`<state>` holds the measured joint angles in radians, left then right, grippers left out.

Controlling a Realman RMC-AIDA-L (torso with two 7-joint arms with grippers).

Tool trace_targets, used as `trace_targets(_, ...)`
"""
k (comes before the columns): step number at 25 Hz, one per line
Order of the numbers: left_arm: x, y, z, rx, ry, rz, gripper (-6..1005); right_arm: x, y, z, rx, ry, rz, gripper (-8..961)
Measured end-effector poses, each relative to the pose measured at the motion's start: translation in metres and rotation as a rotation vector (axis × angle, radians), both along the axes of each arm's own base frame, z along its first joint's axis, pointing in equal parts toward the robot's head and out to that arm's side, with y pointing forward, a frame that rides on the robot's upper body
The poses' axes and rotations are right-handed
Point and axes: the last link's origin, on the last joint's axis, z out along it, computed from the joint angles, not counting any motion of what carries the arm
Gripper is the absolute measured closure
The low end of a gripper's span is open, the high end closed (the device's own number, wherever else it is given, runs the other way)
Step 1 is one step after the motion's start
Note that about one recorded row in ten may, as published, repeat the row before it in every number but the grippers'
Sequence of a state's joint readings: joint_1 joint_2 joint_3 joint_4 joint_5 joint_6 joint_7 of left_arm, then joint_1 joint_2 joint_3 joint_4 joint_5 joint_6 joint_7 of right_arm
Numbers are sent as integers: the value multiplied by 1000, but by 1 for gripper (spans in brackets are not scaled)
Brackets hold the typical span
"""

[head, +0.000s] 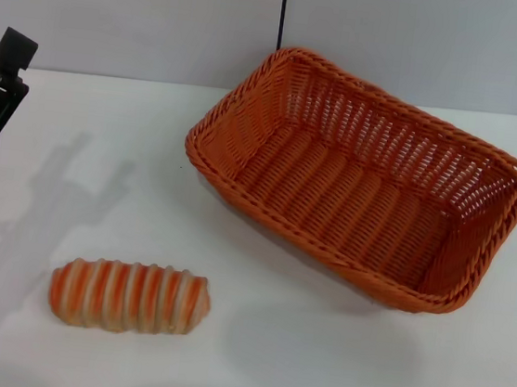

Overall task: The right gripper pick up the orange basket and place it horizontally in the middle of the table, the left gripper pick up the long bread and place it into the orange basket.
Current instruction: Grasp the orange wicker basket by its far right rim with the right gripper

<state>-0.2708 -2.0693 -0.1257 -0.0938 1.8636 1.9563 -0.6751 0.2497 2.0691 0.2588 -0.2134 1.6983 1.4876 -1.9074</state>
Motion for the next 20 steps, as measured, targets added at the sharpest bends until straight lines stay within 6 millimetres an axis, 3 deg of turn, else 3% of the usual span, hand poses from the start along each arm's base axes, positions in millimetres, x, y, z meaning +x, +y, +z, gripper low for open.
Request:
trace_targets(6, 0, 0, -1, -4, -3, 6, 142, 3, -3, -2, 4, -6, -25, 263)
trace_targets(15, -2, 0, -3, -9, -2, 20, 145, -10, -4, -2, 10, -51, 51, 275)
trace_targets(18, -2, -1, -3, -9, -2, 20, 146, -21, 6, 14, -60, -113, 158, 279)
trace_targets(19, -2, -1, -3, -9, -2, 21, 146, -35, 14, 34, -114, -193, 264, 280)
trace_targets(20, -2, -1, -3, -9, -2, 21, 146, -35, 14, 34, -114, -193, 264, 282)
